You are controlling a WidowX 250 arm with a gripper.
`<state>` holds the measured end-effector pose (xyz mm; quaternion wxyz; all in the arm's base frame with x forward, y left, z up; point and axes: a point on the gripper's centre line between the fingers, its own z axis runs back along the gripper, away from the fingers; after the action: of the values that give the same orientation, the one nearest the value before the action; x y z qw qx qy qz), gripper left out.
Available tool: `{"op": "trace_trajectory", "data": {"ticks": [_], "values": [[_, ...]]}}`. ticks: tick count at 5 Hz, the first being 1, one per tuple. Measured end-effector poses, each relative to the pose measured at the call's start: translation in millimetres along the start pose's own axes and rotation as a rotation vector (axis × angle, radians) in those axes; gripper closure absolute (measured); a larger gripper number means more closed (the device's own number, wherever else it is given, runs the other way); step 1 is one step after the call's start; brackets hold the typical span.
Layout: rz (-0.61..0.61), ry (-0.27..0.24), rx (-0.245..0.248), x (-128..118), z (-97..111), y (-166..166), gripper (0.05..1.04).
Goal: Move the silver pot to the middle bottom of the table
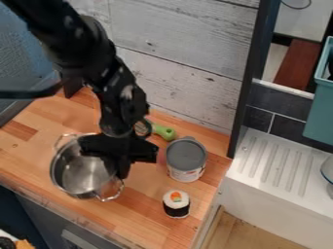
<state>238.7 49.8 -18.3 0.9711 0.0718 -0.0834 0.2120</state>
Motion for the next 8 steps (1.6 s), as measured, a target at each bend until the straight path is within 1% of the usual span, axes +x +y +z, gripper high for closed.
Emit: {"op": "trace_trajectory", "data": {"ticks": [1, 2, 3, 4, 5, 6, 7, 8], "values": [[-0.005, 0.011, 0.005, -5, -13, -5, 1.002], [-0.014, 0.037, 0.019, -12, -27, -8, 1.002], [-0.010, 0.042, 0.047, -8, -38, -8, 0.981], [-0.002, 0.046, 0.062, -3, -40, -8, 0.803], [-0.004, 0.052, 0.068, -3, -40, -7, 0.510], [-0.005, 0.050, 0.065, -2, -35, -7, 0.200], [0.000, 0.056, 0.060, 0, -25, -5, 0.073], [0.005, 0.022, 0.028, 9, -4, -5, 0.079]]}}
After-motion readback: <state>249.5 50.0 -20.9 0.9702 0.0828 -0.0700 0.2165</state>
